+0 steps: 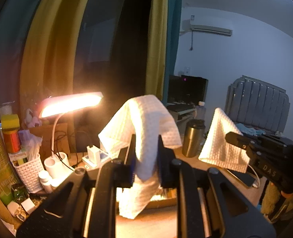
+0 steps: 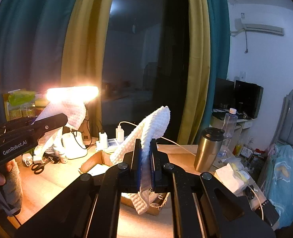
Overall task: Organize soft objects
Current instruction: 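Lift both white towels and carry them over the box with both tools, then lower both towels into the box and open both tools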
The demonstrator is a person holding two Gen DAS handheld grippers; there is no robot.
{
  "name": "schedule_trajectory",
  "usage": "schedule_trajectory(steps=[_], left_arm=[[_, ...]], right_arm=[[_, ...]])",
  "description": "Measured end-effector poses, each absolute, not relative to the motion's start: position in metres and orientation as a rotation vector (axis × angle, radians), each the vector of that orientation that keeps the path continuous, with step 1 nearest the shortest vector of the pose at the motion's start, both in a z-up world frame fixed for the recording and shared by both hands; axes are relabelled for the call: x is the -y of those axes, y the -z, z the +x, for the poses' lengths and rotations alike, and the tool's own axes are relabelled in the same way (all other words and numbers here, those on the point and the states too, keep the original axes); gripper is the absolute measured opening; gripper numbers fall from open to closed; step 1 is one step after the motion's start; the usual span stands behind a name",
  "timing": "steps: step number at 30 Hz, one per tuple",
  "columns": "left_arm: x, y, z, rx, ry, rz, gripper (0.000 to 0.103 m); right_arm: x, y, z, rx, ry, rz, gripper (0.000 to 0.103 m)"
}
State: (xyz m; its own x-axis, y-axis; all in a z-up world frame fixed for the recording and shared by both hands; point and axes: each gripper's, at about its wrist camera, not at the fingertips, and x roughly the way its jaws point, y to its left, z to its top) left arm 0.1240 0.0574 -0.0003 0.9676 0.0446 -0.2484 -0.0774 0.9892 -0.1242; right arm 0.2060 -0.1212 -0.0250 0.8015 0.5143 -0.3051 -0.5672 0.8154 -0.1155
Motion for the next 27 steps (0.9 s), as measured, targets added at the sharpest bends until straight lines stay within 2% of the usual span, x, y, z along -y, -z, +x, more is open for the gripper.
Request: schedule_trajectory(steps=[27], left_arm=[[-0.088, 0.057, 0.205, -0.338, -0.075, -0.175, 0.017]], right_arm=[[0.094, 0.054, 0.277, -0.332, -0.613, -0.209, 0.008]])
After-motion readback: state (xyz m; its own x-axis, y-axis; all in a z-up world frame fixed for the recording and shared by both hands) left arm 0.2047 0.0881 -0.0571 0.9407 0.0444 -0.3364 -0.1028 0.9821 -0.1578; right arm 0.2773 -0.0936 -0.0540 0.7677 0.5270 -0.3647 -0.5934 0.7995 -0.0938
